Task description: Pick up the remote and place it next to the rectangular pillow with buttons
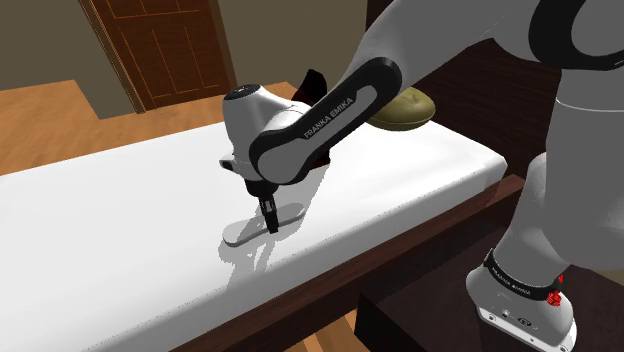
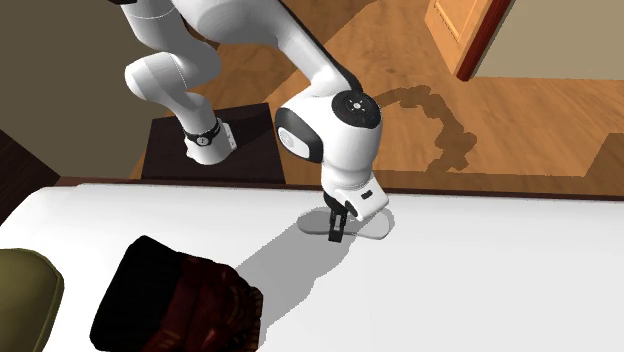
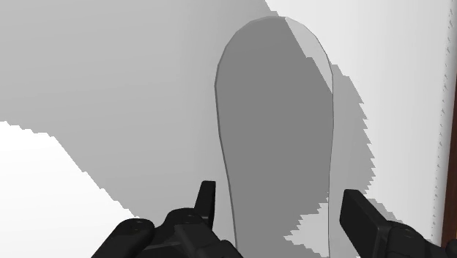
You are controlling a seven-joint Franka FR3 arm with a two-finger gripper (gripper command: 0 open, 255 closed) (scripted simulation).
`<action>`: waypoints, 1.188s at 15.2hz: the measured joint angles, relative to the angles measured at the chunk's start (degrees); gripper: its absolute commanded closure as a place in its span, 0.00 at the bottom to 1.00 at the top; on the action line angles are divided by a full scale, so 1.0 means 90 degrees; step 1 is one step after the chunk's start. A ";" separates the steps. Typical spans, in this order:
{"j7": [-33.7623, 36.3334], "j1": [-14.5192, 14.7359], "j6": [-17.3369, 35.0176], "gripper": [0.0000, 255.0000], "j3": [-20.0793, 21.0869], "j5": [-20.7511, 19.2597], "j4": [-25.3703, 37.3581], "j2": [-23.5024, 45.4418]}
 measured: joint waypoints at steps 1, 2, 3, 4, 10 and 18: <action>0.0000 0.0000 0.0000 1.00 0.0000 0.0000 0.0000 0.0000; 0.0000 0.0000 0.0000 1.00 0.0000 0.0000 0.0000 0.0001; 0.0000 0.0000 0.0000 1.00 0.0000 0.0000 0.0001 0.0001; 0.0000 0.0000 0.0000 1.00 0.0000 0.0000 0.0001 0.0002; -0.0042 -0.0019 -0.0219 1.00 0.0011 0.0049 0.0076 -0.0148; -0.0089 -0.0027 -0.0820 1.00 0.0043 0.0144 0.0396 -0.0440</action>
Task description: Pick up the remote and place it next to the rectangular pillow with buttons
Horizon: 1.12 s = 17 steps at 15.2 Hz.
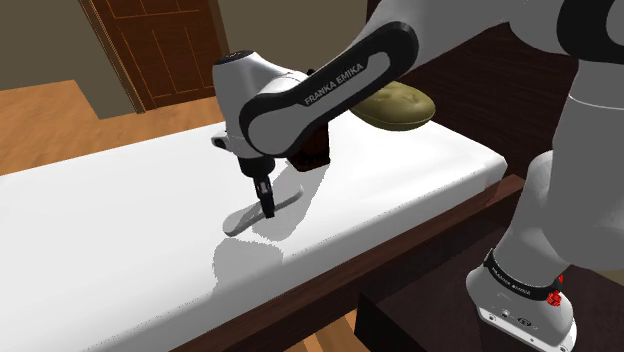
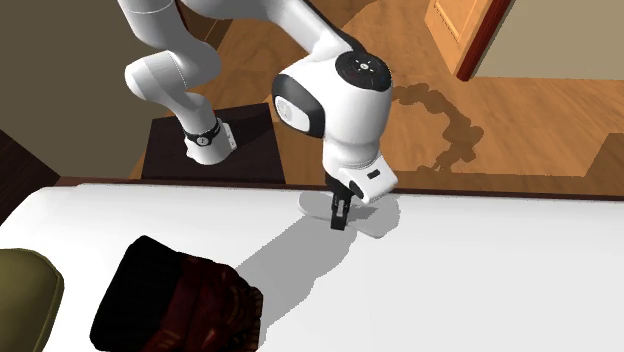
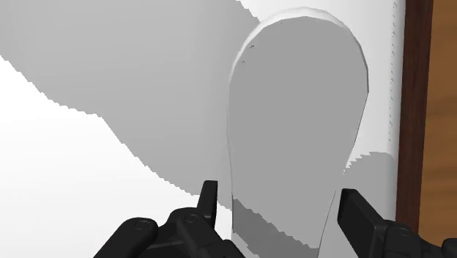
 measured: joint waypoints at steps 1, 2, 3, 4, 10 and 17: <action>-0.0003 0.0001 -0.0088 1.00 0.0004 0.0012 0.0050 -0.0039; -0.0012 -0.0003 -0.0157 1.00 0.0005 0.0020 0.0094 -0.0065; -0.0030 -0.0011 -0.0243 1.00 0.0004 0.0035 0.0136 -0.0110; -0.0032 -0.0010 -0.0330 1.00 0.0008 0.0046 0.0187 -0.0148; -0.0067 -0.0019 -0.0782 1.00 0.0016 0.0097 0.0475 -0.0317; -0.0100 -0.0026 -0.1364 1.00 0.0018 0.0131 0.0949 -0.0428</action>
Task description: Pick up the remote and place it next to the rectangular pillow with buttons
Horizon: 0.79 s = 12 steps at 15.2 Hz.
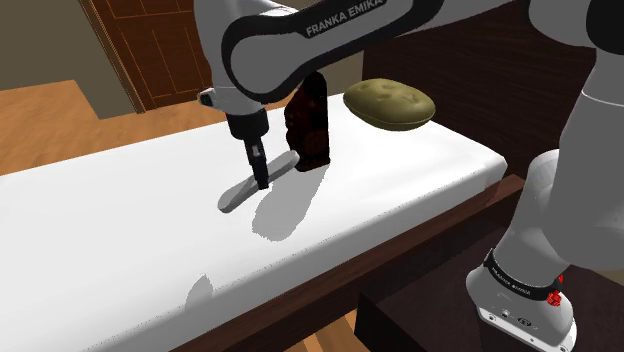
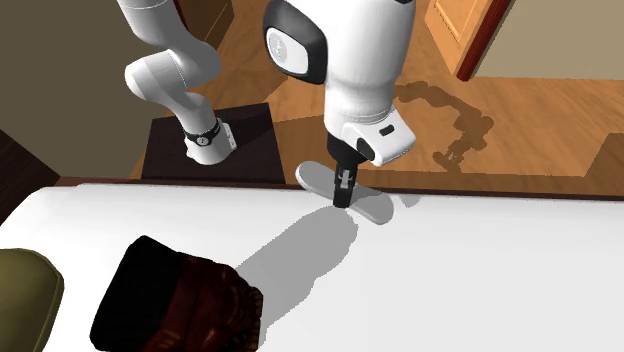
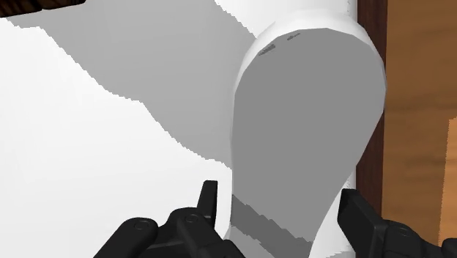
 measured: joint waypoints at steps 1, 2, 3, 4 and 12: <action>-0.0002 -0.0001 -0.0080 1.00 0.0001 0.0008 0.0051 -0.0030; -0.0005 0.0000 -0.0168 1.00 0.0001 0.0008 0.0146 -0.0024; 0.0002 0.0005 -0.0253 1.00 0.0006 0.0010 0.0221 -0.0033; 0.0008 0.0010 -0.0341 1.00 0.0010 0.0012 0.0304 -0.0039; -0.0012 0.0011 -0.1037 1.00 0.0011 0.0021 0.0987 -0.0053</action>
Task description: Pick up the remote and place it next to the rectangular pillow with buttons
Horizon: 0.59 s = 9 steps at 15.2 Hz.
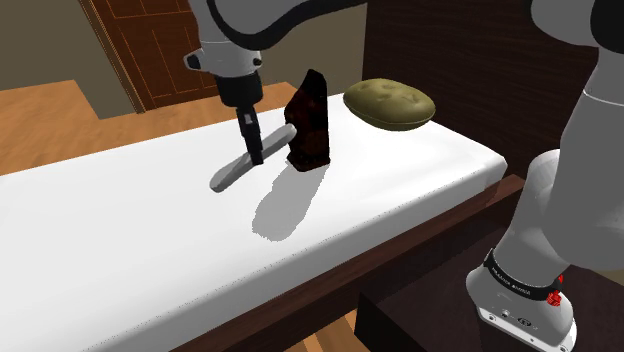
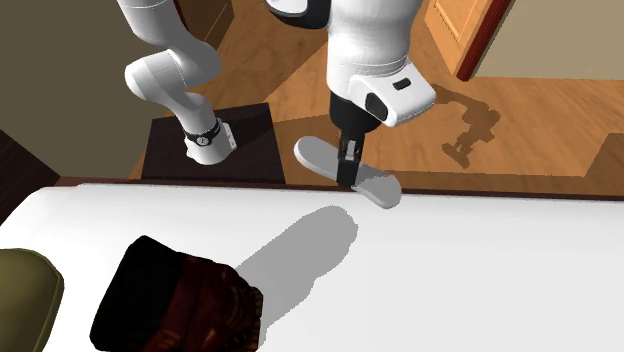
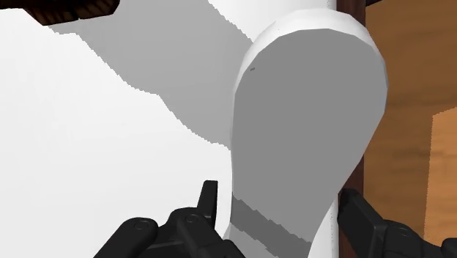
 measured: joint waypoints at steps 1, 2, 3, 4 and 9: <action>-0.0003 -0.0001 -0.0082 1.00 -0.0001 0.0000 0.0083 0.0001; -0.0059 -0.0034 -0.0078 1.00 -0.0022 0.0023 -0.0011 -0.0091; -0.0150 -0.0087 -0.0061 1.00 -0.0060 0.0051 -0.0141 -0.0206; -0.0286 -0.0164 -0.0050 1.00 -0.0118 0.0094 -0.0315 -0.0371; -0.0995 -0.0515 0.0064 1.00 -0.0458 0.0223 -0.1110 -0.1068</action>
